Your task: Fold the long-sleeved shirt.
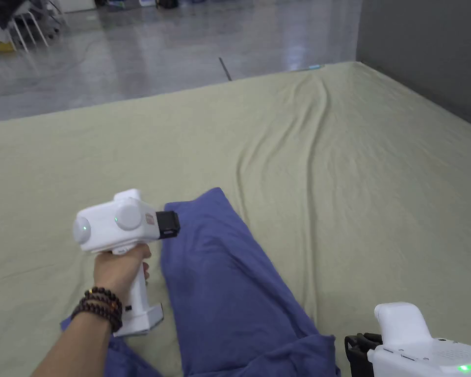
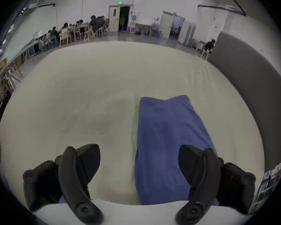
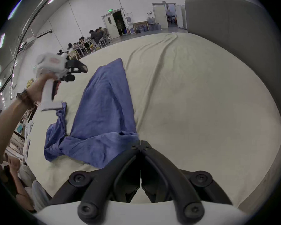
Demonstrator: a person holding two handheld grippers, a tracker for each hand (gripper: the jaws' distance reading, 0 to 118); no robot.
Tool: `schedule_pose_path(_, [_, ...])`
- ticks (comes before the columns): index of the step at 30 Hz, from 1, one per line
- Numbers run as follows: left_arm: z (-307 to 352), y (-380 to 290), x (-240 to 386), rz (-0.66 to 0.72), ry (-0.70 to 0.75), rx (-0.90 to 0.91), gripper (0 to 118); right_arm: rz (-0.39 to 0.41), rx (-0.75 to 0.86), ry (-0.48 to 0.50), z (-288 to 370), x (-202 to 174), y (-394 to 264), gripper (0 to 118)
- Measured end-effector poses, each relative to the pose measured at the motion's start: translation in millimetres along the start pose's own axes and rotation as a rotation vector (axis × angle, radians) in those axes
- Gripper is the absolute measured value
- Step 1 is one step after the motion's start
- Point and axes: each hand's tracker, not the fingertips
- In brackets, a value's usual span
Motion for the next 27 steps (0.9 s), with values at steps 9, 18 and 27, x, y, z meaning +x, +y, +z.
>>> schedule_pose_path(9, [-37,1,26,-0.074,0.09,-0.065,20,-0.023,-0.037,-0.065,-15,22,-2,2])
schedule_pose_path(18, [48,22,-6,-0.017,-0.01,0.054,0,0.003,-0.022,-0.01,4,-8,0,49])
schedule_pose_path(27, [97,14,-24,-0.036,-0.022,0.108,0,0.025,-0.1,-0.013,-63,-43,-2,50])
